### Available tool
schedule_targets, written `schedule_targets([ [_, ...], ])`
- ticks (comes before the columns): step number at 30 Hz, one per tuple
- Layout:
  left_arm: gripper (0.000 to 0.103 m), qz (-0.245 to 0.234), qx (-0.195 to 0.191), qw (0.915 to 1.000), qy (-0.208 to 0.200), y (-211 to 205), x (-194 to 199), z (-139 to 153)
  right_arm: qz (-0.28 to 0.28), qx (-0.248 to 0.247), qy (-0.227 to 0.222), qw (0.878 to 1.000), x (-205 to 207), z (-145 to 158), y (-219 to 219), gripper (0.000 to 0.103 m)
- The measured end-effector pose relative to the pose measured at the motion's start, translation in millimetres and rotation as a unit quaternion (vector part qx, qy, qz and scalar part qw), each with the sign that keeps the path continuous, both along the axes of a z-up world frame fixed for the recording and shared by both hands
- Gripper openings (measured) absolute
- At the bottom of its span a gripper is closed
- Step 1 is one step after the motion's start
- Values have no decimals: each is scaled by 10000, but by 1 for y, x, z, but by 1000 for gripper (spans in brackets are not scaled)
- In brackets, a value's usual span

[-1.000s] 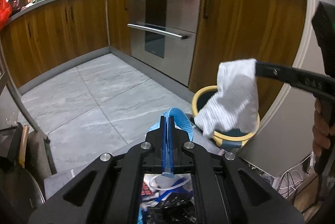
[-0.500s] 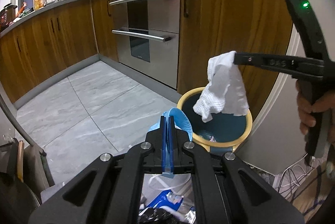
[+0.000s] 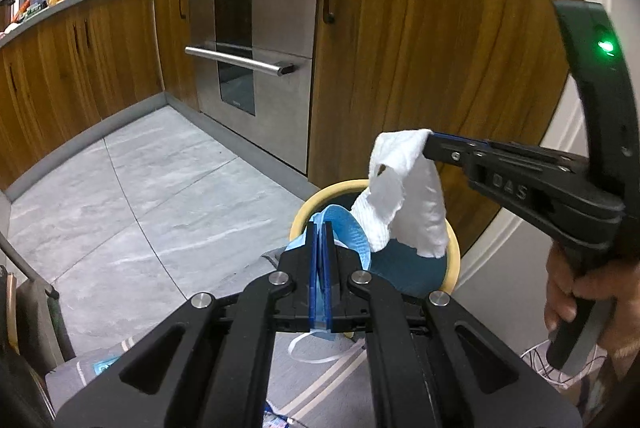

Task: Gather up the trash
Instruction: 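Carry tissue and mask over the teal bin and open both tools to drop them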

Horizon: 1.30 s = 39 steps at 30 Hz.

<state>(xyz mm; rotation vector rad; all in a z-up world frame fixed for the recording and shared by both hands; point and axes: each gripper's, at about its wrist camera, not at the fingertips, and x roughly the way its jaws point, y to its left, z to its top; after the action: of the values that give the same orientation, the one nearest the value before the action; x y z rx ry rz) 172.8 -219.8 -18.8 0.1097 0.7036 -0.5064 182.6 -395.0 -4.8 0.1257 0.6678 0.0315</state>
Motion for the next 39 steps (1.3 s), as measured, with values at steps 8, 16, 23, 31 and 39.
schedule_targets([
  [8,2,52,202,9995,231,-18,17,-23,-90,10,213,9997,23,-16,-16,3],
  [16,2,-50,299,9989,367,-39,28,-49,-328,237,539,9977,42,-42,-43,3],
  [23,2,-235,364,9983,396,-62,32,-69,-409,161,770,9961,50,-61,-49,3],
  [31,2,-219,493,9969,575,-69,30,-95,-441,168,934,9945,52,-71,-48,3],
  [39,8,-180,516,9971,521,-69,30,-92,-522,138,972,9938,53,-72,-49,6],
])
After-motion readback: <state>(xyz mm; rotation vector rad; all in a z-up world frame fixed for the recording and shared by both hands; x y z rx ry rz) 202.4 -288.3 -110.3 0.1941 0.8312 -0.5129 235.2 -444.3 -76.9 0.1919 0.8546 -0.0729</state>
